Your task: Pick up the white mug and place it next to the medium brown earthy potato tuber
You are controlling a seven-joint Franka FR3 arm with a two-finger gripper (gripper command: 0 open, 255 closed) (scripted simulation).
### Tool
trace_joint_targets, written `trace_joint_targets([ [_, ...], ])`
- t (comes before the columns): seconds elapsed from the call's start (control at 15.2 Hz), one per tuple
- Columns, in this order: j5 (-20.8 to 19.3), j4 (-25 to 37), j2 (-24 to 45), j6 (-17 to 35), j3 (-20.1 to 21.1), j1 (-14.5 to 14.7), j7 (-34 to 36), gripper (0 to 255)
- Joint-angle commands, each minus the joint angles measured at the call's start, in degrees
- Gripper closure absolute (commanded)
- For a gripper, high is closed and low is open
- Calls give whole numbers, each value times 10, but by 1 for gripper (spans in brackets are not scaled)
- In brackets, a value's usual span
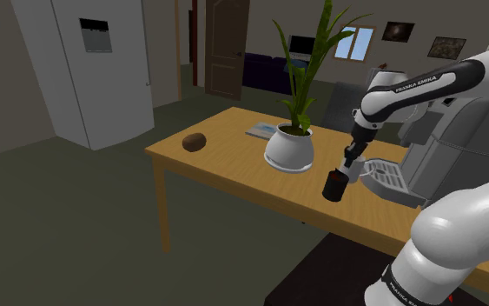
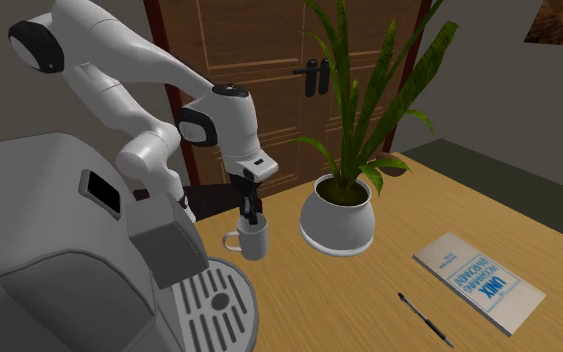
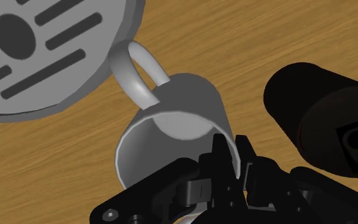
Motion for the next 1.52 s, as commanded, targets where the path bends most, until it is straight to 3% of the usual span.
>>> trace_joint_targets([
  [0.0,1,10,-9,-20,5,0,1,255],
  [1.45,20,145,-61,-205,43,4,4,255],
])
